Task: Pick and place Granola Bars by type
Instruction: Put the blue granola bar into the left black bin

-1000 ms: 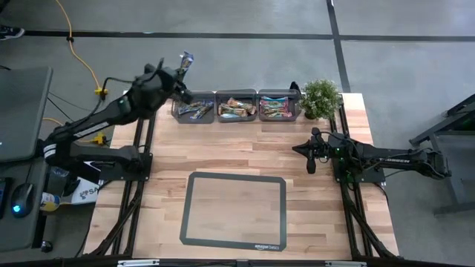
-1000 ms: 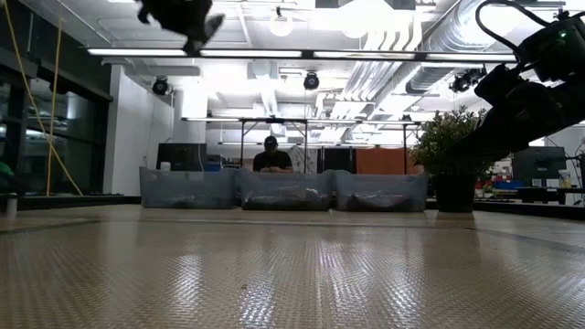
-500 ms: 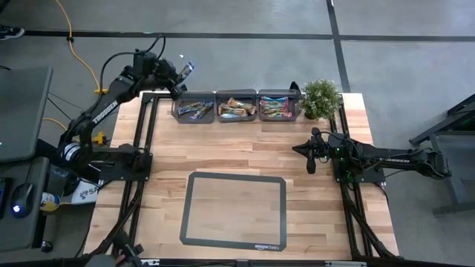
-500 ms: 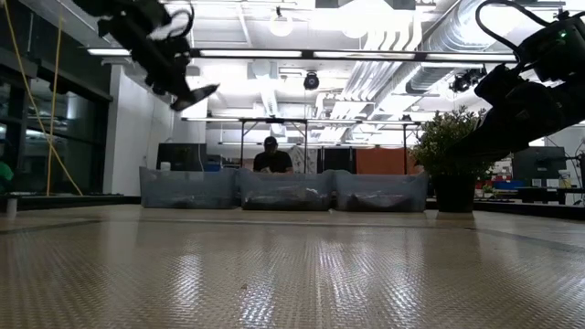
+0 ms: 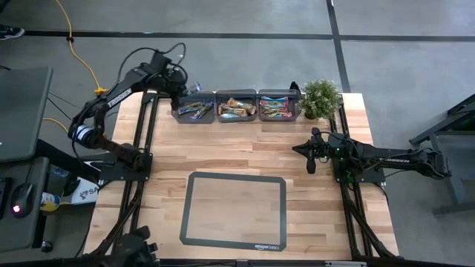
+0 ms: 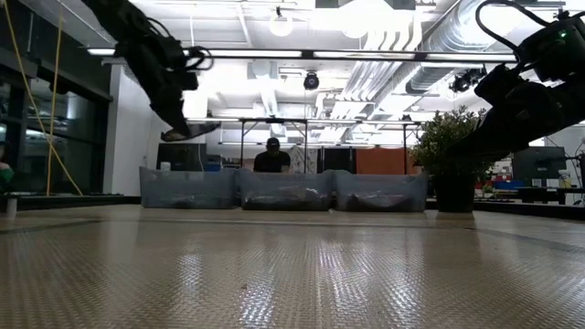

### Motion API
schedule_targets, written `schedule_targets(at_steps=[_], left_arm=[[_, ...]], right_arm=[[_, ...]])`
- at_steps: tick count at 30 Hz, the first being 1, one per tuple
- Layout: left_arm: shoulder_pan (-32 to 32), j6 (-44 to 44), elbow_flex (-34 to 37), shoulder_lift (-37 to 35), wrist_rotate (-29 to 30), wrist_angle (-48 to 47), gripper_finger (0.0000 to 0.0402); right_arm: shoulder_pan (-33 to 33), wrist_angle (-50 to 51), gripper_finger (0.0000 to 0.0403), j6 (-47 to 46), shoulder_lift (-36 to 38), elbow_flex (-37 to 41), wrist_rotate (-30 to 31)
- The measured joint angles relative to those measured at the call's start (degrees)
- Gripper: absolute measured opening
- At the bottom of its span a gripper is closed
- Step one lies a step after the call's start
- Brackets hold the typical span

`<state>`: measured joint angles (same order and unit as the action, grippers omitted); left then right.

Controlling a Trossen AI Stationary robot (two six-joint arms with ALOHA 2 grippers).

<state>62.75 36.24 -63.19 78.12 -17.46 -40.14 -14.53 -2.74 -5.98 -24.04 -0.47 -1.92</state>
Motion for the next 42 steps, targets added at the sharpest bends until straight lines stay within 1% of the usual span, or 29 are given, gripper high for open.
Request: schedule_targets(at_steps=[2,4,9,11,13,17,22,27,28,30,33,37,39,42], left_arm=[[-1.6,0.9,-2.1,1.8,0.9,-3.0,0.0069],[-3.7,2.3,-4.0,3.5,3.1,-5.7,0.0069],[-8.3,3.4,-6.6,7.6,14.1,-10.0,0.0069],[-9.2,3.9,-7.1,8.6,16.9,-11.3,0.0069],[-10.0,4.2,-7.1,9.3,18.3,-12.1,0.0069],[-11.5,4.6,-7.2,10.5,18.1,-11.8,0.0069],[-13.1,5.4,-7.2,13.7,18.8,-11.8,0.0069],[-13.4,2.8,-7.2,15.5,23.6,-9.6,0.0069],[-13.3,2.5,-7.2,15.5,23.8,-9.4,0.0069],[-13.3,2.5,-7.2,15.3,22.9,-9.1,0.0069],[-13.3,2.5,-7.2,15.1,19.4,-9.4,0.0069],[-13.8,2.5,-7.2,15.0,17.2,-9.3,0.0074],[-13.8,2.5,-7.2,15.0,17.1,-9.2,0.0086],[-13.8,2.1,-7.2,15.0,17.0,-9.2,0.0117]], right_arm=[[0.0,0.0,0.0000,0.0,0.0,0.0,0.0],[0.0,0.0,0.0000,0.0,0.0,0.0,0.0],[0.0,0.0,0.0000,0.0,0.0,0.0,0.0],[0.0,0.0,0.0000,0.0,0.0,0.0,0.0],[0.0,0.0,0.0000,0.0,0.0,0.0,0.0],[0.0,0.0,0.0000,0.0,0.0,0.0,0.0],[0.0,0.0,0.0000,0.0,0.0,0.0,0.0],[0.0,0.0,0.0000,0.0,0.0,0.0,0.0],[0.0,0.0,0.0000,0.0,0.0,0.0,0.0],[0.0,0.0,0.0000,0.0,0.0,0.0,0.0],[0.0,0.0,0.0000,0.0,0.0,0.0,0.0],[0.0,0.0,0.0000,0.0,0.0,0.0,0.0],[0.0,0.0,0.0000,0.0,0.0,0.0,0.0],[0.0,0.0,0.0000,0.0,0.0,0.0,0.0]])
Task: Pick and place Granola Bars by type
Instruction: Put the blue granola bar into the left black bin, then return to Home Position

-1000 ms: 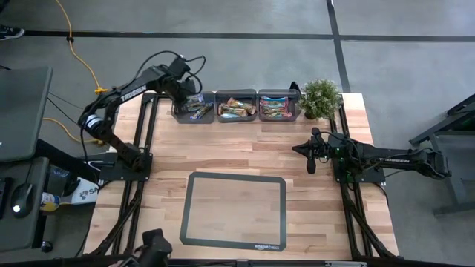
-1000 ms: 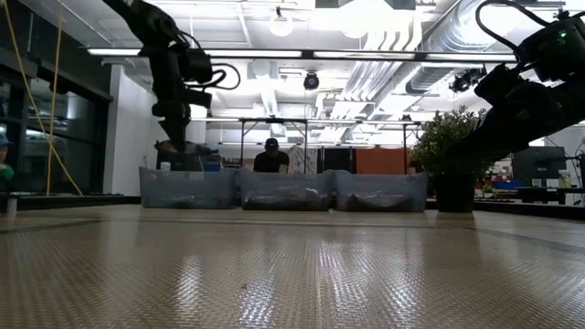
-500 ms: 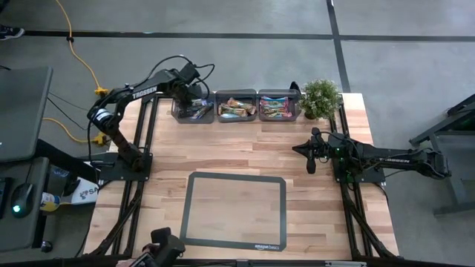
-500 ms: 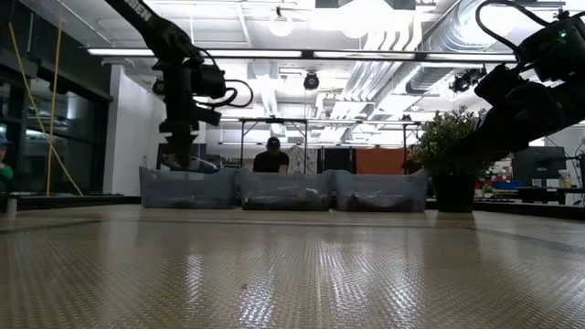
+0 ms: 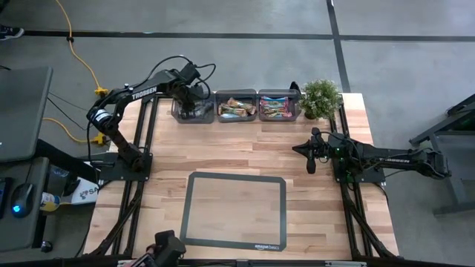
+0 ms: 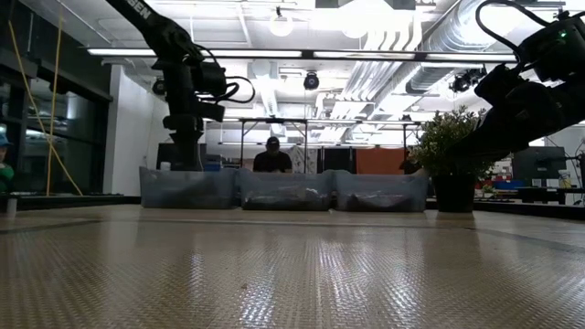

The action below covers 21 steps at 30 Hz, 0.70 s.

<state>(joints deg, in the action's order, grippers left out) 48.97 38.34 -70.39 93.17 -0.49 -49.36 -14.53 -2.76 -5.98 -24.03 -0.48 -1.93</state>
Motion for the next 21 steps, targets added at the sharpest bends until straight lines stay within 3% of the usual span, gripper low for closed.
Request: schedule_targets(at_steps=[6,10,15,21], left_arm=[[0.0,-1.6,0.0,0.0,1.4,0.0,0.0180],[0.0,-3.5,0.0,0.0,1.3,-0.1,0.0197],[0.0,-5.0,0.0,-0.3,-0.1,-0.2,0.0194],[0.0,-7.9,-2.7,-2.1,-3.7,-1.2,0.0153]], right_arm=[[0.0,0.0,0.0000,0.0,0.0,0.0,0.0],[0.0,0.0,0.0000,0.0,0.0,0.0,0.0],[0.0,0.0,0.0000,0.0,0.0,0.0,0.0],[0.0,0.0,0.0000,0.0,0.0,0.0,0.0]])
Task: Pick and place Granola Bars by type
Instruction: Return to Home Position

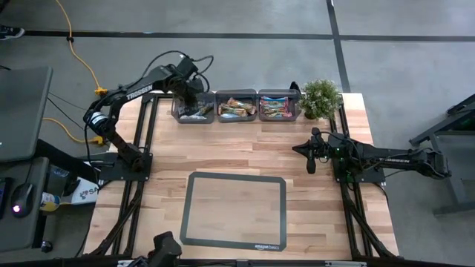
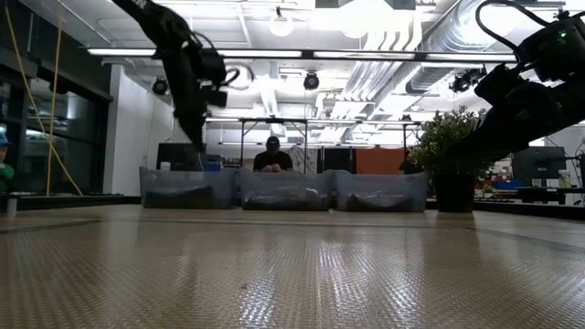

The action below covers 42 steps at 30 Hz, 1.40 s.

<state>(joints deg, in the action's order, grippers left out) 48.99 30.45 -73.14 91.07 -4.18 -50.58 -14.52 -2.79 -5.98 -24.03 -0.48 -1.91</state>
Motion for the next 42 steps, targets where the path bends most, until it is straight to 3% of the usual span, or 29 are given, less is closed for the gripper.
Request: schedule_targets(at_steps=[7,13,24,31,42], left_arm=[[-0.8,-7.2,-2.5,-3.9,-16.9,3.2,0.0086],[-6.5,-9.8,-2.7,-8.8,-21.8,7.3,0.0010],[-23.1,-14.5,-2.7,-18.4,-15.8,9.3,0.0001],[-31.2,-18.9,-2.4,-27.8,-7.3,9.3,0.0000],[-36.3,-28.5,11.6,-49.6,-3.0,11.7,0.0000]], right_arm=[[0.0,0.0,0.0000,0.0,0.0,0.0,0.0],[0.0,0.0,0.0000,0.0,0.0,0.0,0.0],[0.0,0.0,0.0000,0.0,0.0,0.0,0.0],[0.0,0.0,0.0000,0.0,0.0,0.0,0.0],[0.0,0.0,0.0000,0.0,0.0,0.0,0.0]])
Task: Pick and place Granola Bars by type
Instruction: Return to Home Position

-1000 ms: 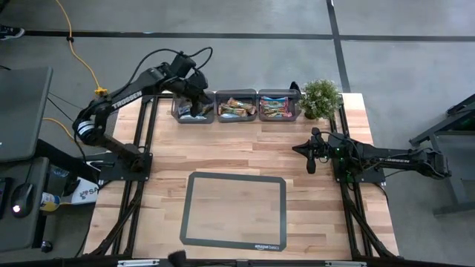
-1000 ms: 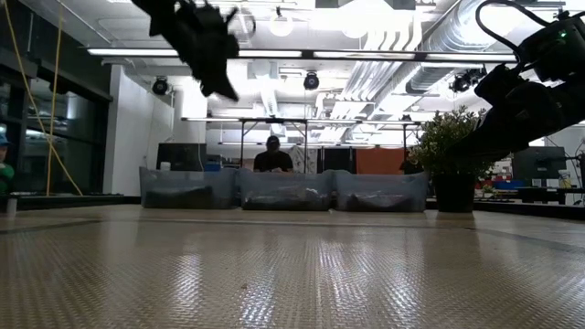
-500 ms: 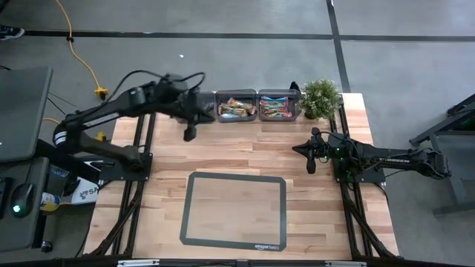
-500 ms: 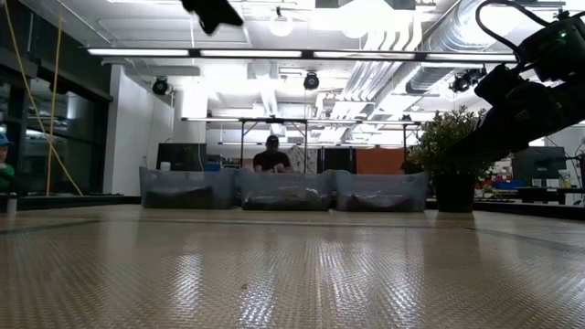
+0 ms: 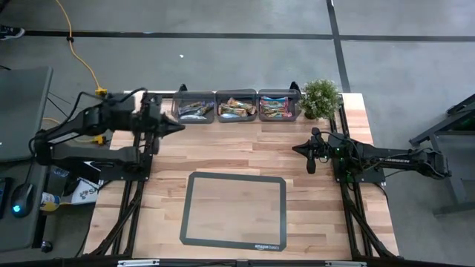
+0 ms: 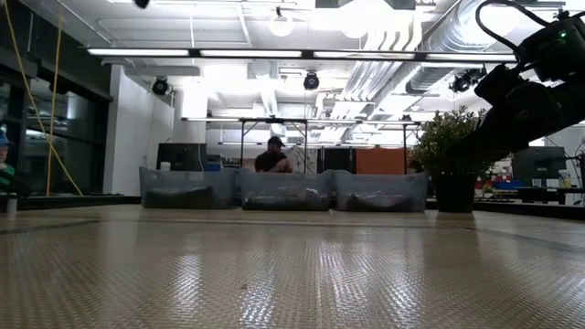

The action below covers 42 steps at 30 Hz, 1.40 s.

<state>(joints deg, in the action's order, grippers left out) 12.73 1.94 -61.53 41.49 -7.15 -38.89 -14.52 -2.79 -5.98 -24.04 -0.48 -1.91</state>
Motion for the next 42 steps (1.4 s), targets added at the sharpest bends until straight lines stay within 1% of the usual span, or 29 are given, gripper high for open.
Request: schedule_targets(at_steps=[6,9,13,16,19,24,28,35,39,42], left_arm=[[-4.3,-6.8,11.1,-12.0,2.9,6.4,0.0000],[-6.5,-9.1,16.8,-16.8,4.8,10.0,0.0000],[-9.2,-9.2,23.3,-20.7,6.4,14.2,0.0000],[-10.8,-9.3,26.7,-22.4,6.5,17.6,0.0000],[-11.8,-9.3,29.0,-23.9,6.7,19.7,0.0000],[-12.0,-9.3,31.8,-27.5,7.7,19.4,0.0000],[-12.0,-9.8,34.3,-32.3,7.8,19.3,0.0000],[-12.0,-11.7,38.4,-41.6,7.9,16.3,0.0000],[-12.0,-12.2,39.0,-40.9,7.3,14.3,0.0000],[-12.0,-12.2,39.6,-41.2,7.7,15.8,0.0000]], right_arm=[[0.0,0.0,0.0000,0.0,0.0,0.0,0.0],[0.0,0.0,0.0000,0.0,0.0,0.0,0.0],[0.0,0.0,0.0000,0.0,0.0,0.0,0.0],[0.0,0.0,0.0000,0.0,0.0,0.0,0.0],[0.0,0.0,0.0000,0.0,0.0,0.0,0.0],[0.0,0.0,0.0000,0.0,0.0,0.0,0.0],[0.0,0.0,0.0000,0.0,0.0,0.0,0.0],[0.0,0.0,0.0000,0.0,0.0,0.0,0.0],[0.0,0.1,0.0000,0.0,0.0,0.0,0.0],[0.0,0.2,0.0000,0.0,0.0,0.0,0.0]])
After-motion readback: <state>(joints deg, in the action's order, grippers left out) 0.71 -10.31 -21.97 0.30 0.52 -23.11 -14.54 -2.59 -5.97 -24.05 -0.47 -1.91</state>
